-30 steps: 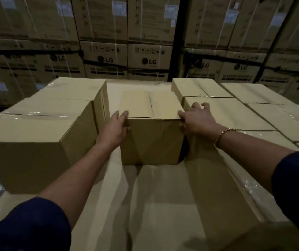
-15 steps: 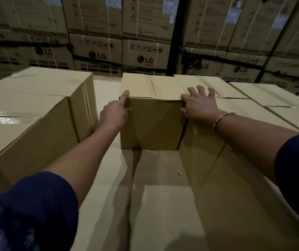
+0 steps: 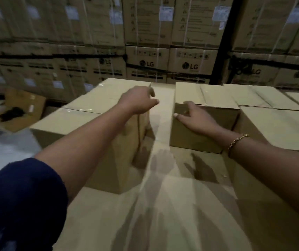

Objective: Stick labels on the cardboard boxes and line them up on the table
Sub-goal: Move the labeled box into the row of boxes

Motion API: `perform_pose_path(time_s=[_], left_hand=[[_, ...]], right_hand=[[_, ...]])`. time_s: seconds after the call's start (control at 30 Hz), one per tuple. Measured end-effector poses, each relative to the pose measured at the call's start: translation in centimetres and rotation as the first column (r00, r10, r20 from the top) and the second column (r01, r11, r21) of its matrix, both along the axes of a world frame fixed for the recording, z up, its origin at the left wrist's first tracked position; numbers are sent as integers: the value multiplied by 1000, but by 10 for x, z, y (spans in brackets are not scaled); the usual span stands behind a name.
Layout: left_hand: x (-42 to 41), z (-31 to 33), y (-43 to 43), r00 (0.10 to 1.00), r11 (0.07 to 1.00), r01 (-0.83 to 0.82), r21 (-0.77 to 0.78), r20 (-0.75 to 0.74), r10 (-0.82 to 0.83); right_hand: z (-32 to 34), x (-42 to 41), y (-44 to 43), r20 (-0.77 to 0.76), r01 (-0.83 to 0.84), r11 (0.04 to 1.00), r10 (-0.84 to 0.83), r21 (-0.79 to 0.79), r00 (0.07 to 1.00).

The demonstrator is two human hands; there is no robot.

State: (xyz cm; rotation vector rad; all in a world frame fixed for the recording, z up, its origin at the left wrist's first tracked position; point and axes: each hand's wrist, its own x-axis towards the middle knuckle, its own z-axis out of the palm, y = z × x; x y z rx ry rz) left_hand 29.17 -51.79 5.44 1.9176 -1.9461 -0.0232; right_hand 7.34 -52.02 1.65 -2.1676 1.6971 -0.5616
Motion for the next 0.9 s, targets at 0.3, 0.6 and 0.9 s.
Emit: perform_pose_path(time_s=[0.3, 0.6, 0.9], left_hand=[[212, -45, 139, 684, 738, -528, 421, -304, 663], [100, -37, 239, 692, 792, -496, 355, -389, 608], [-25, -55, 401, 785, 900, -407, 159, -443, 433]], right_hand=[[-11, 124, 143, 532, -417, 794, 141, 443, 835], [-7, 53, 217, 398, -139, 941, 5, 307, 917], [-2, -77, 350, 388, -49, 968, -52, 247, 920]])
